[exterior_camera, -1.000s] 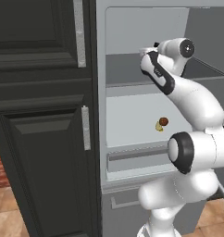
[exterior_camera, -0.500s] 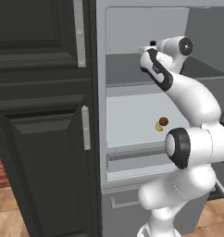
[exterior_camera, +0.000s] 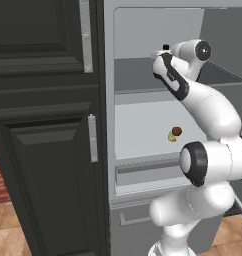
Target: Place the mustard and condiment bottle from the counter to the top shelf of the fridge. If the existing items in the fridge are on the top shelf, move them to other shelves.
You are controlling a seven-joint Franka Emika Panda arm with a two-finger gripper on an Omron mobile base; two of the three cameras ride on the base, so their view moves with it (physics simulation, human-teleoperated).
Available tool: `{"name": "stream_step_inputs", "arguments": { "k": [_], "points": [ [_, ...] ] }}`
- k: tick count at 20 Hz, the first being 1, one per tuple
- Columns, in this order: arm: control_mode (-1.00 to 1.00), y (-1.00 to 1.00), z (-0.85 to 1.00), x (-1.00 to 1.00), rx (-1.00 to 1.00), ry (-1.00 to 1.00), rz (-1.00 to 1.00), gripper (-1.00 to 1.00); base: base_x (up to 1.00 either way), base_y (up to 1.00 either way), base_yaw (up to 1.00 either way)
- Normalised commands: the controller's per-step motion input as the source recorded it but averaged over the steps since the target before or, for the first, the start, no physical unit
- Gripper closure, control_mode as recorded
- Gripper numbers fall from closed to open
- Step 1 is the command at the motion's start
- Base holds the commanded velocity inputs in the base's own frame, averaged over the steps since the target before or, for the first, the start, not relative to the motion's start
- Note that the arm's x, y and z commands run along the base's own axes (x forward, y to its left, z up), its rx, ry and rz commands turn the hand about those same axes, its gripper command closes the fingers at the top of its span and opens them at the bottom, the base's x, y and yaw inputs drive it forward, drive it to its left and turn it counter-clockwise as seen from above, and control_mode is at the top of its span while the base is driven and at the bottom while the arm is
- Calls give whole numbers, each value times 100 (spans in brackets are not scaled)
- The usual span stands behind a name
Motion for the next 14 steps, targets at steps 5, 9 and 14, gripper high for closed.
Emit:
{"name": "stream_step_inputs", "arguments": {
  "k": [5, 9, 14],
  "points": [
    [-100, -3, 13, -99, 0, -2, 1, -100, 0, 0, 0],
    [-100, -6, 27, -100, 0, -7, 0, -100, 0, 0, 0],
    [-100, -9, 40, -100, 1, -1, 0, -100, 0, 0, 0]
  ]
}}
